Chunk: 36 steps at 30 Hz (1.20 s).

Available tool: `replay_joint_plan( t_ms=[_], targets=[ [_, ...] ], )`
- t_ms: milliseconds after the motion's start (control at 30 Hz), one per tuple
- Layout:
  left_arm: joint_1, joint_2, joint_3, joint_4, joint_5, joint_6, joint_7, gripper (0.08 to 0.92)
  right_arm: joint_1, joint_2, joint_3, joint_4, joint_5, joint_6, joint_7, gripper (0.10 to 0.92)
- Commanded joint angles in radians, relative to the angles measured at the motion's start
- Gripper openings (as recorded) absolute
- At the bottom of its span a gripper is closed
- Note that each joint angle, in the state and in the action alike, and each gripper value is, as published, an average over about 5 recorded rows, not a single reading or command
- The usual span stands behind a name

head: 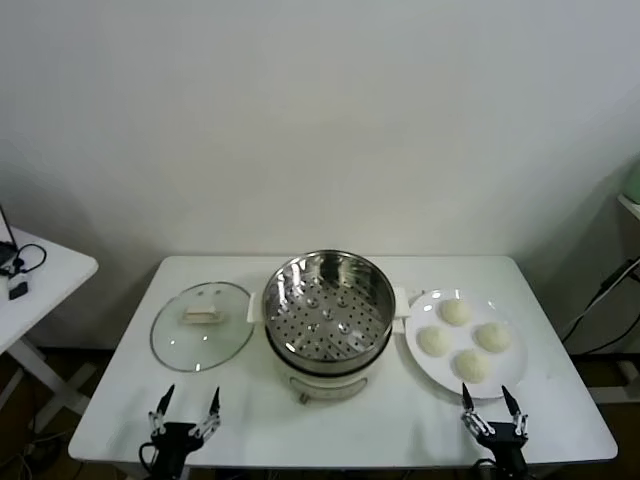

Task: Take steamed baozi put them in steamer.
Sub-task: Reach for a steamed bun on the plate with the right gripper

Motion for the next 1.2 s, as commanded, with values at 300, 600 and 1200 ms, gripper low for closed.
replay_joint_plan(
  t_ms=[300, 600, 1200],
  targets=[
    [-0.004, 0.005, 0.016, -0.003, 0.019, -0.017, -0.003, 0.823, 0.459, -0.295, 0.009, -0.004, 0.114, -0.587, 0.039, 0.823],
    [-0.008, 0.014, 0.019, 0.001, 0.026, -0.027, -0.003, 0.823, 0.714, -0.663, -0.27, -0.109, -0.221, -0.808, -0.415, 0.823],
    [0.003, 0.013, 0.032, 0.011, 0.056, -0.054, 0.0, 0.823, 2.133, -0.666, -1.84, -0.617, -0.344, -0.368, -1.089, 0.823]
  ],
)
